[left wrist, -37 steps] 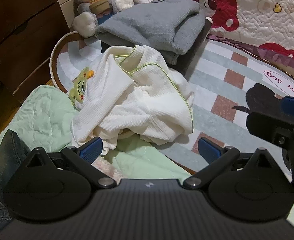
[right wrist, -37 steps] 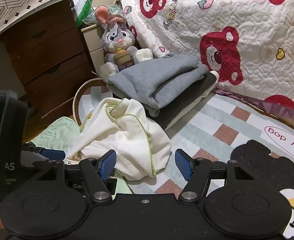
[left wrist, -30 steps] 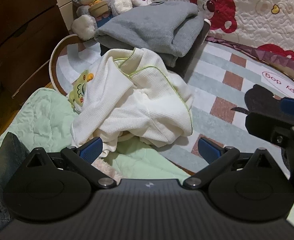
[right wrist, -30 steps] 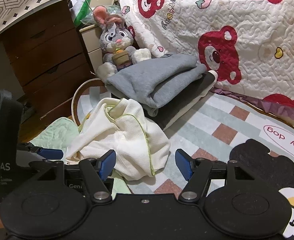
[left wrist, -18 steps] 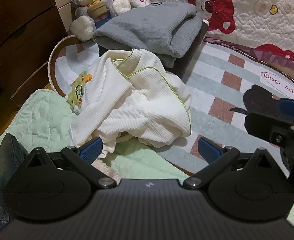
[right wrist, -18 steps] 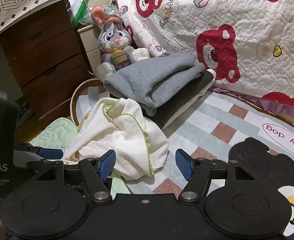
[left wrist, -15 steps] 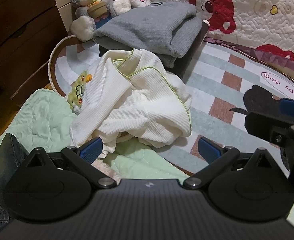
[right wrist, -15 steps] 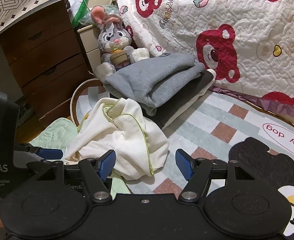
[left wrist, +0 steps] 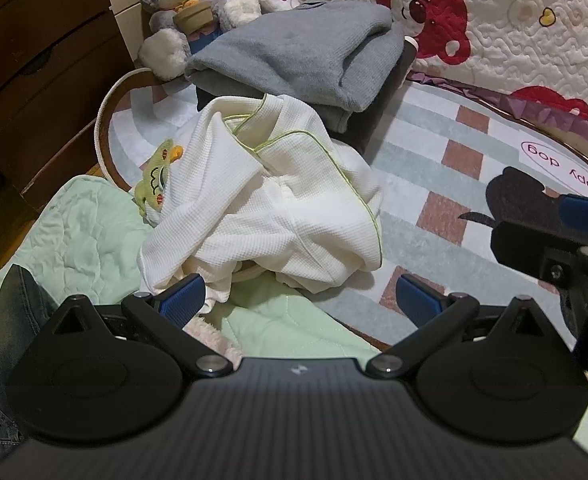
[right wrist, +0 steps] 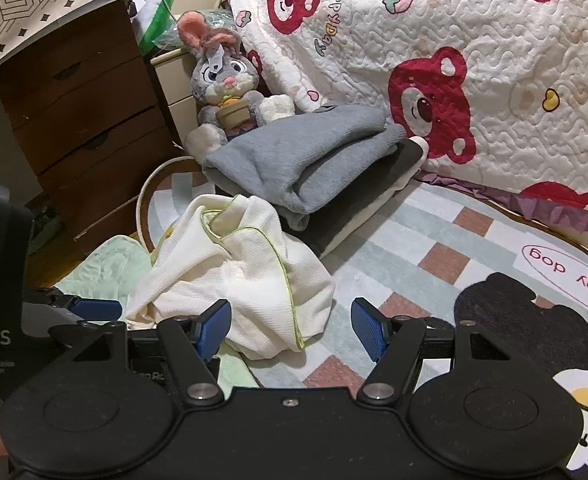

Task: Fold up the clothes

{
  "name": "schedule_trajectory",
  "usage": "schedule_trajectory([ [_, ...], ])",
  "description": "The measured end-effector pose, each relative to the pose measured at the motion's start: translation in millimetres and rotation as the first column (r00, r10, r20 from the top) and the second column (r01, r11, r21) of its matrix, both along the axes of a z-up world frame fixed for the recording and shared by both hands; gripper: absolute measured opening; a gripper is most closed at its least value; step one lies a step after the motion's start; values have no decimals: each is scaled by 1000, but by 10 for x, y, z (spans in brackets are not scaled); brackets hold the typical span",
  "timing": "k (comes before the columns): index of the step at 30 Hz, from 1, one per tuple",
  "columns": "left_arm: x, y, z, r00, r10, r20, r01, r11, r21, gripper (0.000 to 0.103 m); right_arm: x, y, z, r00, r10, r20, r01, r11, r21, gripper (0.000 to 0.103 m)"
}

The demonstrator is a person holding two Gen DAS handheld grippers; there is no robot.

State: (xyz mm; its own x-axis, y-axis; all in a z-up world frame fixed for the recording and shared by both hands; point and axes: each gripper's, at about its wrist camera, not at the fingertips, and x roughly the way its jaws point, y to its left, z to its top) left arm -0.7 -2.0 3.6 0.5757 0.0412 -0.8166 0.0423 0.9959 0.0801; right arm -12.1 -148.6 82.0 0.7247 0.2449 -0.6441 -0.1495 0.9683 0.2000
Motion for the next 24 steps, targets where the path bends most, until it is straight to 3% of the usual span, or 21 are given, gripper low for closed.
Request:
schedule_trajectory([
  [24,-3,1,-35,1000,-11,-8,11,1000,4,103,-1,-6,13,1000,1,2,-1,1000,8,71],
])
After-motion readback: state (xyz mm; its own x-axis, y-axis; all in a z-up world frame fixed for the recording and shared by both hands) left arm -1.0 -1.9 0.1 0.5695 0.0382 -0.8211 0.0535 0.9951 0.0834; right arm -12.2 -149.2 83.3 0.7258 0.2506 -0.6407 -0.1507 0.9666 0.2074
